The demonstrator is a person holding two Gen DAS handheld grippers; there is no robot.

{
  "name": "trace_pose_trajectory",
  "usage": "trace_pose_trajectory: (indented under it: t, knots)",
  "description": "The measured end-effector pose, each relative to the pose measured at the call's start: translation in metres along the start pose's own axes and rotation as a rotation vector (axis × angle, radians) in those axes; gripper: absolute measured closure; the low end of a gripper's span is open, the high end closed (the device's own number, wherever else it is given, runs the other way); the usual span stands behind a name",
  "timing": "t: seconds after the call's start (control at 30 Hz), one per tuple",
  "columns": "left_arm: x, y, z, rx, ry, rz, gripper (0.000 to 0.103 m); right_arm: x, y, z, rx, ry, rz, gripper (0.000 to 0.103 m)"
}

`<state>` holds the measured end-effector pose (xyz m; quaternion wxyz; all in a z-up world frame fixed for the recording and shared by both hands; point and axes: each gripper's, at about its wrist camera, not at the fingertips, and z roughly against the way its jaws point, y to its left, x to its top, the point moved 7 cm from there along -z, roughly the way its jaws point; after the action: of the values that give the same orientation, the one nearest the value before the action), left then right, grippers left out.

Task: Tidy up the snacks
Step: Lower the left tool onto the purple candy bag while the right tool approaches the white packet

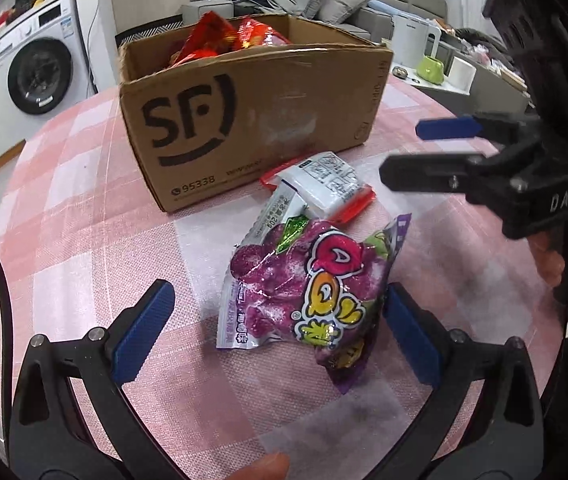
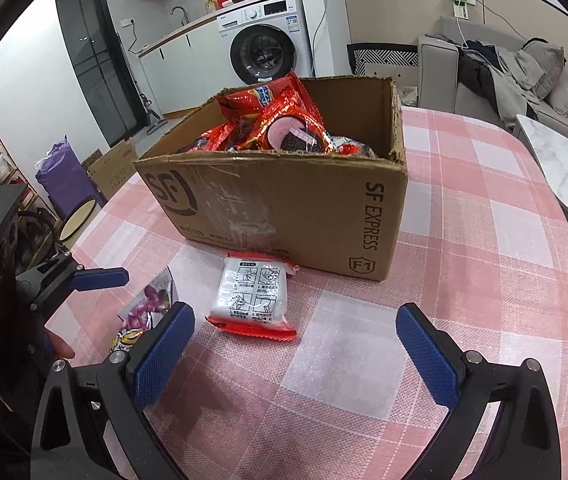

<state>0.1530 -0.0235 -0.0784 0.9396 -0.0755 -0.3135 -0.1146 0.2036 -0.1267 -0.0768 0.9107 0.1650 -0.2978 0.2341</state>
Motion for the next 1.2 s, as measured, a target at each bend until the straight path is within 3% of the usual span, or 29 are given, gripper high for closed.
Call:
trace_pose_trajectory:
  t: [0.33, 0.43, 0.5, 0.93, 1.1, 1.2]
  knots:
    - [0.002, 0.028, -0.006, -0.014, 0.018, 0.069, 0.005, -0.008, 0.002, -0.027, 0.008, 0.046, -0.052, 0.001]
    - [0.001, 0.029, -0.006, -0.027, 0.019, 0.059, 0.007, -0.010, 0.007, -0.034, 0.011, 0.052, -0.052, 0.006]
    - [0.000, 0.030, -0.006, -0.026, 0.014, 0.054, 0.007, -0.011, 0.010, -0.038, 0.009, 0.053, -0.046, 0.016]
    - [-0.005, 0.026, -0.006, -0.005, 0.023, 0.049, 0.007, -0.005, 0.034, -0.054, 0.016, 0.037, -0.009, 0.019]
    - [-0.005, 0.023, -0.006, -0.014, 0.020, 0.048, 0.011, -0.005, 0.035, -0.058, 0.013, 0.035, -0.009, 0.022]
    - [-0.006, 0.022, -0.004, -0.033, 0.015, 0.049, 0.019, -0.005, 0.035, -0.058, 0.011, 0.032, -0.003, 0.028]
